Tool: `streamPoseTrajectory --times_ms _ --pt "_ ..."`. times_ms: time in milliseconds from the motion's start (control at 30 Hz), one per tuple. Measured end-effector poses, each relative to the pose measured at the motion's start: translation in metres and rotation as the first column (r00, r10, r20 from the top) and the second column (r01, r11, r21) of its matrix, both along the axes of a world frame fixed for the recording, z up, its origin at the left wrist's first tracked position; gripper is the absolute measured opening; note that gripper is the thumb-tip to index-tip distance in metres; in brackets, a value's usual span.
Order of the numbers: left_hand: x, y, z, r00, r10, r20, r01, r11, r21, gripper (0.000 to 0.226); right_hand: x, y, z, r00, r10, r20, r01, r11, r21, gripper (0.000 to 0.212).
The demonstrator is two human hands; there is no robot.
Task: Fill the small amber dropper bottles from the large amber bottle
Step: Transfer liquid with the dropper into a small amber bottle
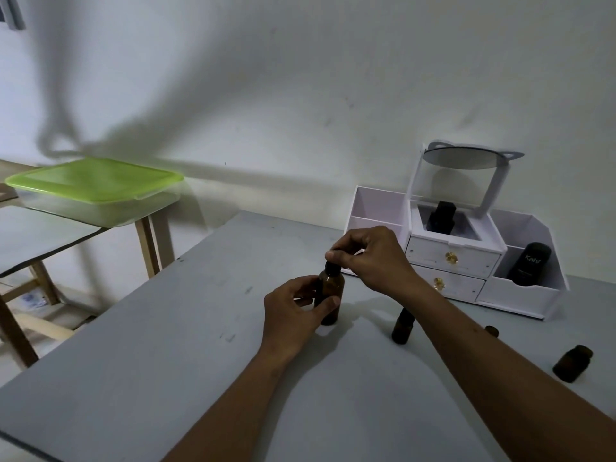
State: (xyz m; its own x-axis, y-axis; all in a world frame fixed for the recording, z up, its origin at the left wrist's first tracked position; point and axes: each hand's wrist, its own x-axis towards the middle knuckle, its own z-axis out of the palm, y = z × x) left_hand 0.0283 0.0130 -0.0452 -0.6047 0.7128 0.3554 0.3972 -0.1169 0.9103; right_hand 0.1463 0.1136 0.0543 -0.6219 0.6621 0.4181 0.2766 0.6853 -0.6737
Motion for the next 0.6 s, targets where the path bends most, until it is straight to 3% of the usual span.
streamPoseTrajectory --times_ms 467,600 --pt "0.007 -0.006 0.006 0.999 0.043 0.003 -0.043 0.996 -0.073 0.06 0.011 -0.014 0.047 0.991 -0.002 -0.137 0.011 0.998 0.063 0.012" --pt "0.019 -0.018 0.014 0.989 0.148 -0.012 -0.147 0.988 0.049 0.05 0.031 -0.017 0.082 0.969 -0.016 -0.248 0.039 0.995 0.089 0.01"
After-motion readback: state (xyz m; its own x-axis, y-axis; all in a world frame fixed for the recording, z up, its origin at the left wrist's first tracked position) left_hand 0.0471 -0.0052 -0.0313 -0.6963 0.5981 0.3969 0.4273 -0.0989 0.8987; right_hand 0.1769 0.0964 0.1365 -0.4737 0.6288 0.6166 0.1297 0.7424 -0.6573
